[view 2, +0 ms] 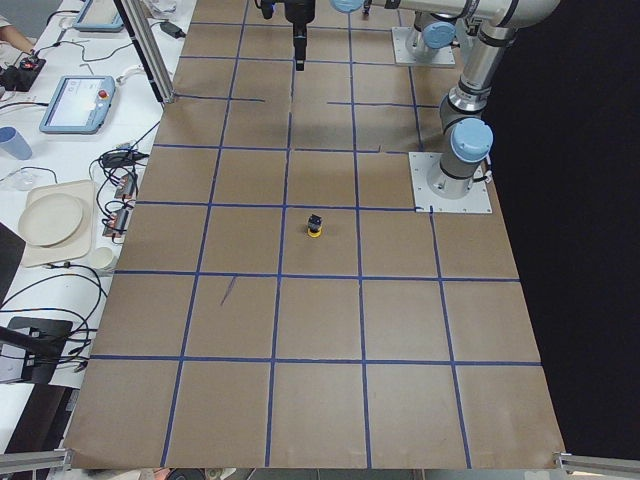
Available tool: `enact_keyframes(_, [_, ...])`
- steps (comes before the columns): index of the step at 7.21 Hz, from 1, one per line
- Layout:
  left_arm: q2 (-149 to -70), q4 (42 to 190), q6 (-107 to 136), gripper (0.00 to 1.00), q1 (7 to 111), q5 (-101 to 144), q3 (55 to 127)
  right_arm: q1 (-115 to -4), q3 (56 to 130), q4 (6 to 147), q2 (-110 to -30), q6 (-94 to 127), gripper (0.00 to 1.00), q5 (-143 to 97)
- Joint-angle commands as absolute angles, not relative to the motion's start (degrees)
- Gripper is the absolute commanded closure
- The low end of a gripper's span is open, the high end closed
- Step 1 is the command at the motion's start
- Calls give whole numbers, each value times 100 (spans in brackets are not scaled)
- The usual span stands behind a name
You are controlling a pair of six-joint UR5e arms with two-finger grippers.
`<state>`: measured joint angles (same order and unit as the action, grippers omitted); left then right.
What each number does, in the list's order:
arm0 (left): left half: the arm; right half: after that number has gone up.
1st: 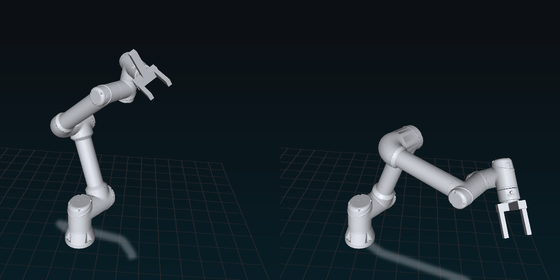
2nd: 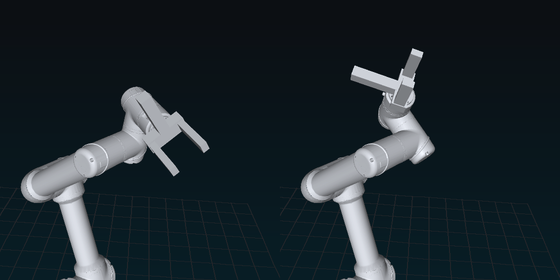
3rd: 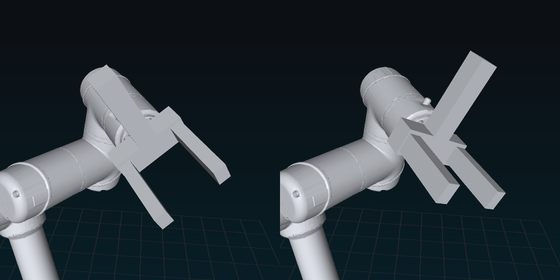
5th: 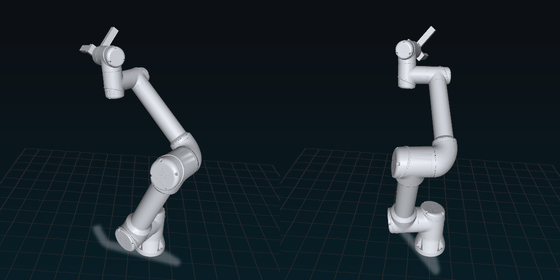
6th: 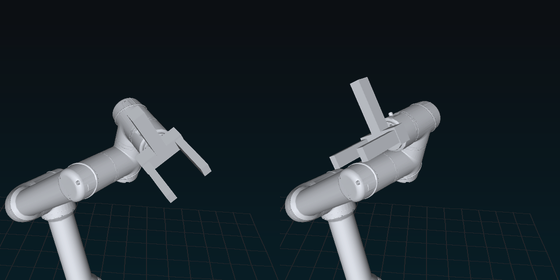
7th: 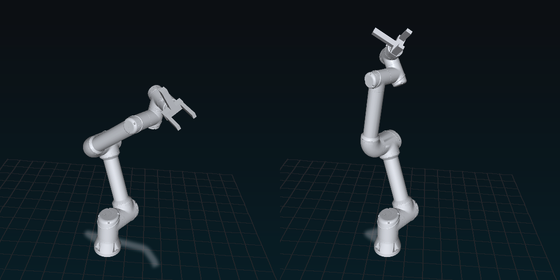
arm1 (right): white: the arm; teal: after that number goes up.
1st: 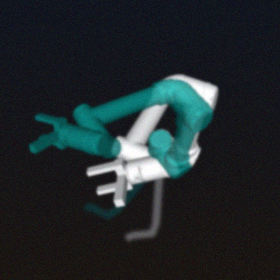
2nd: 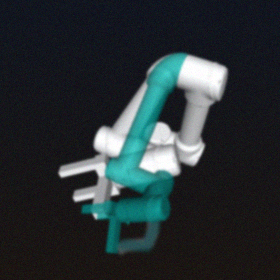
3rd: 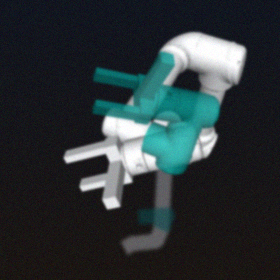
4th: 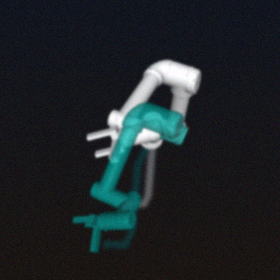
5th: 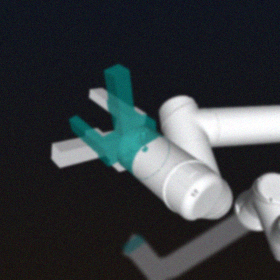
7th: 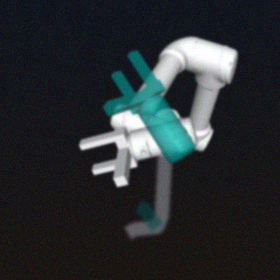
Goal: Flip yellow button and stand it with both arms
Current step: 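Lower the left gripper over the lying yellow button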
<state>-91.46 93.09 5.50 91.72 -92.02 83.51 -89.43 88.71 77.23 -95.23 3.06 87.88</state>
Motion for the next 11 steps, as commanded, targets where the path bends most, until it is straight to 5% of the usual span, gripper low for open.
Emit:
enact_keyframes(1, [-9158, 9334, 545, 0, 9167, -9167, 8305, -8930, 8964, 7717, -9553, 316, 0, 8893])
enact_keyframes(3, [-9097, 9360, 284, 0, 9002, -9219, 8472, -8938, 8965, 7735, -9554, 316, 0, 8903])
enact_keyframes(11, [-9597, 7869, -4338, 1, 5609, -9430, 10246, -8938, 9008, 7673, -9597, 246, 0, 8956])
